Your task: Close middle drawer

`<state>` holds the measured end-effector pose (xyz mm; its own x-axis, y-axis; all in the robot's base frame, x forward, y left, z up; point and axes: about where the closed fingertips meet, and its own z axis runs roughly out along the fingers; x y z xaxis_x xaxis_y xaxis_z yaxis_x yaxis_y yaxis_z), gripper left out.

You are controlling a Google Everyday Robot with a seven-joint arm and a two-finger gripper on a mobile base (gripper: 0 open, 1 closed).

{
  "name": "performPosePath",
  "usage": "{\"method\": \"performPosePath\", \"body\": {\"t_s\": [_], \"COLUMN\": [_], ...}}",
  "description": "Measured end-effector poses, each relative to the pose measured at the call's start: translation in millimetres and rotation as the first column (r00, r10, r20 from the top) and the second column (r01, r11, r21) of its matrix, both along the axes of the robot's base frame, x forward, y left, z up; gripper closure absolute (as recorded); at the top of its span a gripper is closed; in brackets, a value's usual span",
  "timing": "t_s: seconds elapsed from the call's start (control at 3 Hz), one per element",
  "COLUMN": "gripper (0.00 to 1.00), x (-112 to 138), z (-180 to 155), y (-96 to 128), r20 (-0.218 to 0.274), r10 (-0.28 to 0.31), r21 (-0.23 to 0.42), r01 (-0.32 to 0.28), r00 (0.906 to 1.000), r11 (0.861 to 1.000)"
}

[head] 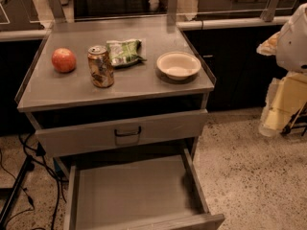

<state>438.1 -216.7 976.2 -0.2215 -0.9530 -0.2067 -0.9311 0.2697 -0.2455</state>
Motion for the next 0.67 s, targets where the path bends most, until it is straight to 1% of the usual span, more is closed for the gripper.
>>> {"method": "performPosePath", "body": {"t_s": [0.33,0.67], "gripper": [0.00,0.12], "x": [0.0,0.0], "z": [0.0,0.0], "y": [0.0,0.0], "r20": [0.000,0.000], "r10": [0.000,0.000], "r21": [0.000,0.000], "r01": [0.000,0.000], "r00": [1.0000,1.0000], "r11": [1.000,1.000]}}
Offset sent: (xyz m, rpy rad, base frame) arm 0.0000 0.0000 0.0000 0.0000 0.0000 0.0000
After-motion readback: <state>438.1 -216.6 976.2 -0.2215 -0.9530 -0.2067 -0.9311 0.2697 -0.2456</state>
